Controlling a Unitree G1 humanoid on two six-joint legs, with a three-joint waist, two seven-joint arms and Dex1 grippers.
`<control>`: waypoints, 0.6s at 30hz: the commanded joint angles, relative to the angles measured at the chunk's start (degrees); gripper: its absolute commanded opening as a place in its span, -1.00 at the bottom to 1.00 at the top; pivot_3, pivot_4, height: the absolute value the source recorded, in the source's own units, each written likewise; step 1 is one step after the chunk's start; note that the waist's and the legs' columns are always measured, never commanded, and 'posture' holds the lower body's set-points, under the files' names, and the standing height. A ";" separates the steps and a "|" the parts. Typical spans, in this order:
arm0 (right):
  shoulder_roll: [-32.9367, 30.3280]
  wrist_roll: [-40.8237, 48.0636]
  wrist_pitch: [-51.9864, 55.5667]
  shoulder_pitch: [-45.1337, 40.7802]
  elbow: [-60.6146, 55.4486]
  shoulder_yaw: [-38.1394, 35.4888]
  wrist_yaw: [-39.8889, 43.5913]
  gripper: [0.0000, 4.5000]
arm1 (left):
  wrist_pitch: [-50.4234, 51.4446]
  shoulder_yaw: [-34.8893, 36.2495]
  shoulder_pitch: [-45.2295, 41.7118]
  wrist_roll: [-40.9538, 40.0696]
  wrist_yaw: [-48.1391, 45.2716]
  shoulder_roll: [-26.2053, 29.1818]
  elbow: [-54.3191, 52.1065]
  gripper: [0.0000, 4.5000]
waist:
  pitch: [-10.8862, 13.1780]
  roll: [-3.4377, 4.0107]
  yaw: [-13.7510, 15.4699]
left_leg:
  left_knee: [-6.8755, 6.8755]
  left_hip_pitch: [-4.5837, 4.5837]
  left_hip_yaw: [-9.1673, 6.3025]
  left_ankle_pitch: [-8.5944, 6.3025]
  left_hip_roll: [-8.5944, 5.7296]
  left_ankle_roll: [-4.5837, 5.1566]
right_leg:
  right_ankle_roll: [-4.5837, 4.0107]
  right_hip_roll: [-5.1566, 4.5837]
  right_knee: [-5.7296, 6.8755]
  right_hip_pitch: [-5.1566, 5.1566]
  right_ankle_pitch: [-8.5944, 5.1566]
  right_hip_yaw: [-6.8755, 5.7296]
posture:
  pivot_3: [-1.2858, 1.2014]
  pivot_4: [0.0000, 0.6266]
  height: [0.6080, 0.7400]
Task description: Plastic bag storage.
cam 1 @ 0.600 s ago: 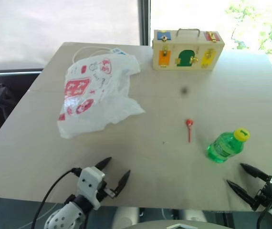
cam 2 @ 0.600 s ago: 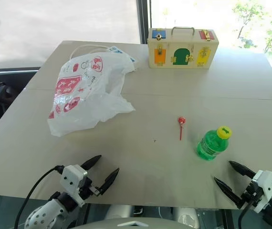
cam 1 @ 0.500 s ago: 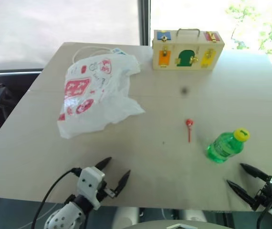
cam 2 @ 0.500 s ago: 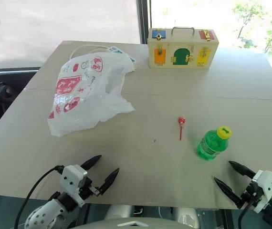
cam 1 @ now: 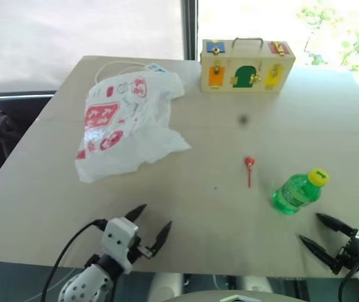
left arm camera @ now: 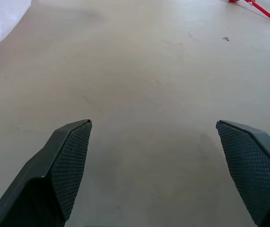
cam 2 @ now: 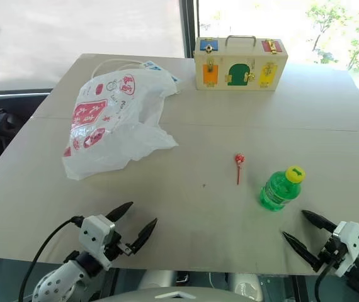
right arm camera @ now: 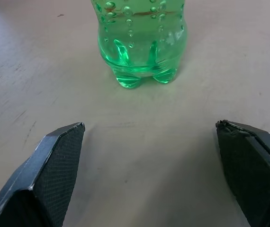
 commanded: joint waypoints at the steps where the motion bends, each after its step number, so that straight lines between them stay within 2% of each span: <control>1: -0.14 0.14 -0.11 -0.02 -0.19 -0.03 0.21 1.00 | 0.04 -0.43 -0.23 0.13 0.31 -0.01 -2.54 0.98 | 0.00 0.00 0.01 | 0.00 0.00 0.00 0.00 0.00 0.00 | 0.00 0.00 0.00 0.00 0.00 0.00 | 0.03 -0.52 0.86; 12: -0.68 0.55 0.05 0.70 -0.91 0.73 2.67 1.00 | 0.45 -0.56 -1.82 0.23 0.27 -0.13 -2.09 0.98 | -0.01 0.01 0.03 | 0.01 0.00 0.00 0.00 0.00 0.00 | 0.00 0.00 0.01 0.01 0.00 -0.03 | 0.03 -0.52 0.86; 15: -2.13 1.62 4.04 4.58 -9.06 4.65 5.26 1.00 | -0.31 -0.35 -1.49 0.03 -0.07 -0.07 -2.21 0.98 | -0.03 0.02 0.04 | 0.01 0.00 -0.01 0.00 0.01 0.00 | 0.00 0.00 0.01 0.01 0.00 -0.06 | 0.03 -0.52 0.86; 18: -2.60 5.10 9.65 5.41 -19.59 7.83 2.97 1.00 | 0.27 0.56 -2.46 -1.29 0.05 -0.12 -3.75 0.98 | -0.01 0.05 -0.05 | 0.00 0.00 -0.05 0.00 0.05 0.00 | 0.00 0.02 0.01 0.01 0.00 -0.10 | 0.03 -0.52 0.86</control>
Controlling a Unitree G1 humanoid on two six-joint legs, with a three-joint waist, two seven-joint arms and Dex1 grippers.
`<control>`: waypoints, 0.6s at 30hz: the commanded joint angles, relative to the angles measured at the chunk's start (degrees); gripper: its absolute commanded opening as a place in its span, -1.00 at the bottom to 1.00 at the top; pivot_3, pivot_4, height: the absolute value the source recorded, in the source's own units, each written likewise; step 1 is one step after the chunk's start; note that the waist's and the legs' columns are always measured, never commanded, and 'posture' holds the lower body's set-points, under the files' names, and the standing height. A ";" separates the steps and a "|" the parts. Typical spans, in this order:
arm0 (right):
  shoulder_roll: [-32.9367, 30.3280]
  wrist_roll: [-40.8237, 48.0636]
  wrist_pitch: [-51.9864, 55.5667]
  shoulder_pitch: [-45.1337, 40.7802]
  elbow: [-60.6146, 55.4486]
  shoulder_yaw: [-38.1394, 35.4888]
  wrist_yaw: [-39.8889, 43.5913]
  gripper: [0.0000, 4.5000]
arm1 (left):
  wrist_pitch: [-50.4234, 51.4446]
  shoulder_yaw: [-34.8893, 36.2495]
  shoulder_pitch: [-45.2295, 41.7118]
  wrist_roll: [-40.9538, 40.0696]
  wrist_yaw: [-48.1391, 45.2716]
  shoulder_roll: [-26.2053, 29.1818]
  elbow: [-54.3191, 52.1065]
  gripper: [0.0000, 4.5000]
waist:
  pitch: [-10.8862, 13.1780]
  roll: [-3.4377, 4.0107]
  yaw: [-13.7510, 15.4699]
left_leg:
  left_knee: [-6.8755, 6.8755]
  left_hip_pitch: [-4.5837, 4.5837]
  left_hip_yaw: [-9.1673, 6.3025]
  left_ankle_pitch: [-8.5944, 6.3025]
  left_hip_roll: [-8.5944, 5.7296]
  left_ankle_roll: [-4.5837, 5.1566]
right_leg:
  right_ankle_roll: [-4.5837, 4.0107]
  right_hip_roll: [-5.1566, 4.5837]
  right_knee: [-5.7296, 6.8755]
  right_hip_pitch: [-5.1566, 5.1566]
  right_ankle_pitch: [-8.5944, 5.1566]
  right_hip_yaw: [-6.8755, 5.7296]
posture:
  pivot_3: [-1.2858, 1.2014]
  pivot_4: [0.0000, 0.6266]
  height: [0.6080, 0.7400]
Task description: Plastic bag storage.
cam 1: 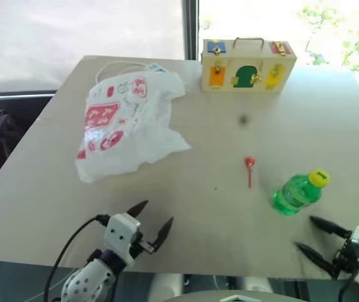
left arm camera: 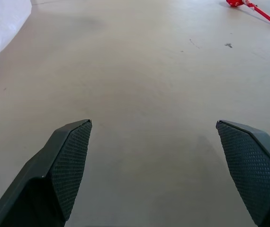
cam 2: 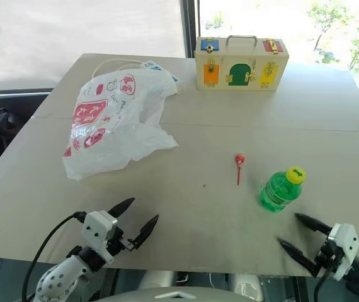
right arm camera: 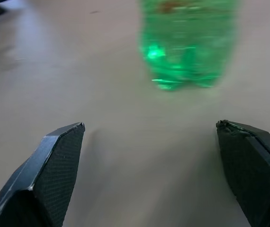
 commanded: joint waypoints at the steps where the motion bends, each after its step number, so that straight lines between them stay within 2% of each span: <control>1: -0.59 5.57 7.11 0.04 -13.67 3.53 -2.47 1.00 | 0.22 1.14 -1.31 -2.30 0.36 -0.10 -4.68 0.98 | 0.03 0.05 -0.14 | 0.00 0.00 0.00 0.00 0.01 0.00 | 0.00 -0.01 0.03 -0.01 0.00 0.01 | 0.03 -0.52 0.86; 5: -1.05 10.61 13.63 -1.74 -24.12 5.89 -6.28 1.00 | 4.47 1.23 -5.15 -5.28 1.77 -0.47 -8.49 0.98 | 0.04 -0.01 -0.01 | 0.10 0.01 0.01 0.00 0.00 0.00 | 0.00 -0.28 0.12 0.00 0.01 -0.30 | 0.03 -0.52 0.86; 10: -1.07 14.80 18.49 -4.00 -30.88 6.05 -10.79 1.00 | 10.97 -1.10 -11.00 -8.02 3.50 -0.30 -14.29 0.98 | 0.07 -0.13 0.55 | 0.20 -0.02 0.03 0.01 -0.03 0.00 | 0.01 -0.48 0.17 0.01 0.01 -0.68 | 0.03 -0.52 0.86; 13: -0.84 14.83 19.01 -4.33 -31.43 5.59 -11.93 1.00 | 16.84 -3.56 -15.98 -8.70 6.17 -0.97 -17.07 0.98 | 0.09 -0.17 1.32 | 0.21 -0.02 0.00 0.02 -0.02 0.00 | 0.02 -0.40 0.17 0.02 0.02 -0.76 | 0.03 -0.52 0.86; 18: -0.30 14.02 18.28 -3.53 -31.05 5.60 -11.95 1.00 | 22.27 -5.26 -21.98 -7.43 10.52 -3.37 -14.55 0.98 | 0.09 -0.17 1.31 | 0.32 -0.01 0.00 0.16 -0.02 0.25 | 0.04 -0.31 0.23 0.07 0.03 -0.78 | 0.03 -0.52 0.86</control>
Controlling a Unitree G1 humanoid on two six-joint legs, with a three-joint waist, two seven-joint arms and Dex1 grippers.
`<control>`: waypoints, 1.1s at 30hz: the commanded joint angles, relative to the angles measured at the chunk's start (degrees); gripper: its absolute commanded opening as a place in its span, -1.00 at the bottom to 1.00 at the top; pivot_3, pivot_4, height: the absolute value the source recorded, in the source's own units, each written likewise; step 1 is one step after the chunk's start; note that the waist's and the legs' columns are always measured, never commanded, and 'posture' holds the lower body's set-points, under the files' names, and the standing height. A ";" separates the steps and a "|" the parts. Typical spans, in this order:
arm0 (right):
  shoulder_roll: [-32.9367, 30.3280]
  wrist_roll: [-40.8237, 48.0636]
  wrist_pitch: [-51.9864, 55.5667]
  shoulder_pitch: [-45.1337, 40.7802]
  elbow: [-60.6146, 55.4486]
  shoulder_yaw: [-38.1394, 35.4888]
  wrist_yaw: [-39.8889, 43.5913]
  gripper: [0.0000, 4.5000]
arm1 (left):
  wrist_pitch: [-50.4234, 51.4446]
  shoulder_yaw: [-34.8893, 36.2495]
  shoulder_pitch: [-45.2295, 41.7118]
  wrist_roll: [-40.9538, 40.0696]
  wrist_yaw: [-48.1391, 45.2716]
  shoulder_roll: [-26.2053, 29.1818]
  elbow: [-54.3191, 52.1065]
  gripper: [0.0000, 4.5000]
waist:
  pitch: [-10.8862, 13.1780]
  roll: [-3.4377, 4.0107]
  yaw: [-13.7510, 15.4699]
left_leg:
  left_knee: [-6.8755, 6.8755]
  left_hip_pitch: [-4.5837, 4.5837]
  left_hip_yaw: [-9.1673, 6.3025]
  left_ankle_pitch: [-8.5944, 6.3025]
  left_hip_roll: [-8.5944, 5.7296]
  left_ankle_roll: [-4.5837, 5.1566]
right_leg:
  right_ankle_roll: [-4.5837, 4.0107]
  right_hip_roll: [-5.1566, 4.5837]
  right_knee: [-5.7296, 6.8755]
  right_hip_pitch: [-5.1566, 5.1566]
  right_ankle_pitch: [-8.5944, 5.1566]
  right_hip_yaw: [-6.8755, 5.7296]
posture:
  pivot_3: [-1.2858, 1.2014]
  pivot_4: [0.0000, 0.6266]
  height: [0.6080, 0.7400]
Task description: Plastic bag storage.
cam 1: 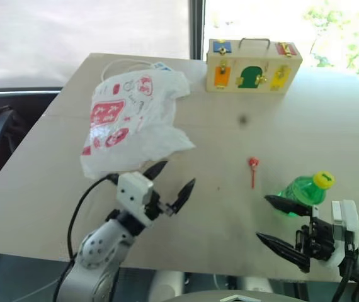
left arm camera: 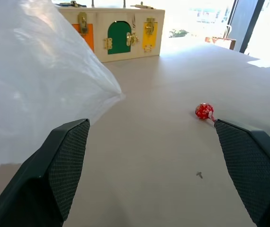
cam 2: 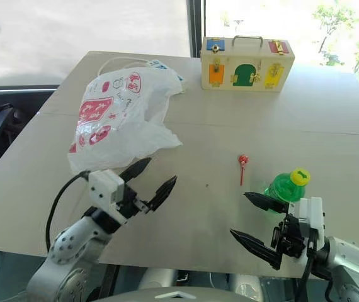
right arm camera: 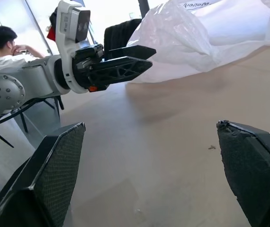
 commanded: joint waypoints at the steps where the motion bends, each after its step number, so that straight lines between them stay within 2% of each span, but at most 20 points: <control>1: 0.79 0.11 -1.08 0.43 -1.28 -0.67 -0.29 1.00 | 2.50 -0.66 -3.96 -0.06 4.24 -3.60 1.61 0.98 | 0.00 0.01 0.03 | 0.01 0.01 0.01 0.00 0.01 0.00 | 0.01 0.03 0.01 0.00 0.00 -0.02 | 0.03 -0.52 0.86; 5: 1.82 -1.35 -2.21 0.73 -0.21 -0.57 -0.12 1.00 | 4.14 -0.59 -7.60 -3.00 6.27 -9.37 6.37 0.98 | 0.03 -0.05 0.05 | 0.20 0.01 -0.02 0.01 0.03 0.02 | 0.21 0.08 0.06 0.06 0.12 -0.17 | 0.03 -0.52 0.86; 8: 2.48 -2.04 -2.90 0.80 0.34 -0.47 -0.12 1.00 | 4.10 0.16 -8.86 -3.95 6.16 -11.17 9.39 0.98 | 0.04 -0.07 0.02 | 0.25 0.00 -0.02 0.01 0.02 0.02 | 0.26 0.08 0.06 0.07 0.14 -0.16 | 0.03 -0.52 0.86; 16: 3.62 -3.68 -3.97 -0.19 1.48 0.39 -0.13 1.00 | 3.29 0.83 -15.57 -3.10 5.13 -11.70 18.93 0.98 | 0.04 -0.07 0.05 | 0.38 -0.03 -0.05 0.01 0.05 0.02 | 0.29 0.14 0.08 0.08 0.16 -0.18 | 0.03 -0.52 0.86; 23: 3.56 -3.69 -3.45 -1.10 0.80 0.18 -1.35 1.00 | 3.58 -1.70 -13.26 -3.78 -0.75 -8.21 18.15 0.98 | 0.04 -0.05 -0.04 | 0.39 -0.08 -0.08 -0.02 0.10 -0.02 | 0.29 0.12 0.08 0.05 0.17 -0.17 | 0.03 -0.52 0.86; 28: 3.57 -3.67 -3.26 -1.35 0.36 0.41 -2.09 1.00 | 0.08 -0.86 -11.64 1.22 -0.21 -5.13 19.95 0.98 | 0.04 -0.04 -0.02 | 0.38 -0.08 -0.12 -0.15 0.13 -0.26 | 0.28 0.08 0.08 0.04 0.17 0.04 | 0.03 -0.52 0.86; 33: 3.68 -3.97 -3.47 -1.93 0.71 1.14 -2.45 1.00 | -8.43 0.53 -14.71 2.04 0.09 -8.13 20.54 0.98 | 0.05 -0.04 0.06 | 0.38 -0.19 -0.12 -0.16 0.06 -0.26 | 0.27 -0.09 0.07 -0.02 0.18 0.02 | 0.03 -0.52 0.86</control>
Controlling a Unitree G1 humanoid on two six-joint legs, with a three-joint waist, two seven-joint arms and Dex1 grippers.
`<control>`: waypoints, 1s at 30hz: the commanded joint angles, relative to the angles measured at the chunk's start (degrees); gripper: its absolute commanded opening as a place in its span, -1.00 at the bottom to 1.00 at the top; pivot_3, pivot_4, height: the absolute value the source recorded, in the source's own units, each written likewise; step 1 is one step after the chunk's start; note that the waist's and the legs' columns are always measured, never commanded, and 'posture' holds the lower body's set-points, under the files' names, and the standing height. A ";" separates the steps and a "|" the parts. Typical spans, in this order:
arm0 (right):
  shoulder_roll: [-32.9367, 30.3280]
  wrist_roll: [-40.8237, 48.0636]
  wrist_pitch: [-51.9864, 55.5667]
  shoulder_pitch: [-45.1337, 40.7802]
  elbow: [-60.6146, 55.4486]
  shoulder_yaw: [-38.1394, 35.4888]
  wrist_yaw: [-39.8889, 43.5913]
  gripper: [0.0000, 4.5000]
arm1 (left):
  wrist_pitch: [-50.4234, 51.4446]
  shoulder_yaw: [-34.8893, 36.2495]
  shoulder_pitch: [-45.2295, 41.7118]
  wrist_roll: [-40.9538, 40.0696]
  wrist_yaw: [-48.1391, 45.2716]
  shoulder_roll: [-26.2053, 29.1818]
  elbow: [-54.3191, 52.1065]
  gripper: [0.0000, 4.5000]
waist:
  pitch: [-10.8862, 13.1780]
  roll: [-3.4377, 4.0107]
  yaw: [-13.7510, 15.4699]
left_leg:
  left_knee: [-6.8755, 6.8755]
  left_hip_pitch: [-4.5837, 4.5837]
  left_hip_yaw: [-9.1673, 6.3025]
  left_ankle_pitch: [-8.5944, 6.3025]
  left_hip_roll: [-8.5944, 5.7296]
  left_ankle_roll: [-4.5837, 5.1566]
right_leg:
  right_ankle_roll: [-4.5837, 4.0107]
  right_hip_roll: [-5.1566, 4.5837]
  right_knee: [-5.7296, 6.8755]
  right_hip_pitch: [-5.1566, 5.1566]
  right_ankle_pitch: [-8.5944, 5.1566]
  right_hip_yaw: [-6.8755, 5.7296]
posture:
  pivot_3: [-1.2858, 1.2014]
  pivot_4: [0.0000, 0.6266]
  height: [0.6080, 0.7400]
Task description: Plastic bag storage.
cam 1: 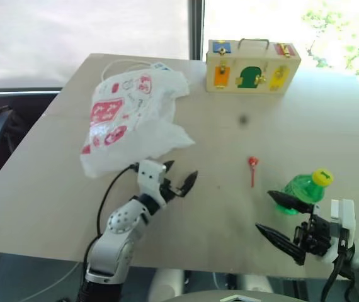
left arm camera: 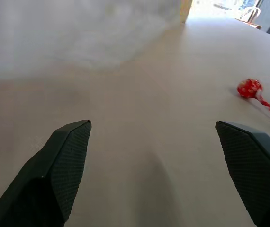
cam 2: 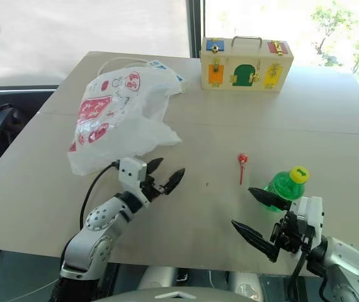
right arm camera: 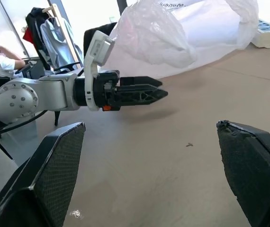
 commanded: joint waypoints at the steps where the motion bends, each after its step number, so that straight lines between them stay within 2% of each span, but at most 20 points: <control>1: 0.03 -0.10 -0.60 -0.50 -1.72 0.32 -0.14 1.00 | -7.26 0.07 -3.22 1.46 0.10 -1.93 -0.98 0.98 | 0.00 0.00 0.03 | 0.00 -0.03 0.00 0.00 -0.03 0.00 | 0.00 -0.03 0.00 -0.02 0.00 -0.01 | 0.03 -0.52 0.86; 7: 0.15 -0.29 -0.86 -1.41 -0.78 0.85 0.15 1.00 | -15.82 -0.90 -12.26 8.21 4.11 -5.83 6.83 0.98 | 0.00 -0.01 0.05 | 0.02 -0.08 -0.02 0.01 -0.07 0.02 | 0.02 -0.01 -0.02 -0.02 0.01 -0.09 | 0.03 -0.52 0.86; 12: 0.34 -0.78 -0.92 -2.26 -0.68 1.30 -0.29 1.00 | -19.36 2.32 -17.03 9.86 9.52 -9.38 9.74 0.98 | 0.00 -0.01 -0.04 | 0.29 -0.47 -0.34 0.16 -0.08 0.29 | 0.28 0.09 -0.02 -0.09 0.16 -0.55 | 0.03 -0.52 0.86; 17: 0.47 -1.03 -0.76 -2.80 -0.66 1.32 -0.46 1.00 | -13.91 3.61 -10.38 4.01 6.42 -6.95 -0.51 0.98 | 0.01 0.01 -0.07 | 0.25 -0.53 -0.52 0.17 -0.02 0.29 | 0.30 0.17 -0.01 -0.11 0.17 -0.73 | 0.03 -0.52 0.86; 22: 0.52 -1.14 -0.55 -4.38 0.44 1.57 -0.22 1.00 | -8.37 9.79 1.04 -3.58 2.22 0.25 -11.37 0.98 | 0.03 0.07 -0.12 | 0.25 -0.56 -0.71 0.18 0.00 0.22 | 0.20 0.14 -0.01 -0.06 0.11 -0.77 | 0.03 -0.52 0.86; 26: 0.81 -1.31 -0.47 -5.52 1.14 2.20 -0.15 1.00 | -6.32 18.58 11.00 -8.89 -3.09 7.06 -11.98 0.98 | 0.02 0.10 -0.29 | 0.25 -0.48 -0.74 0.07 -0.01 -0.09 | 0.06 0.12 0.00 -0.05 0.04 -0.77 | 0.03 -0.52 0.86; 30: 1.02 -1.61 -0.34 -6.55 1.52 3.39 -0.29 1.00 | -7.08 19.18 17.04 -8.16 -7.15 10.15 -8.37 0.98 | 0.04 0.12 0.10 | 0.26 -0.50 -0.73 0.06 -0.08 -0.10 | 0.05 0.00 -0.01 -0.04 0.03 -0.78 | 0.03 -0.52 0.86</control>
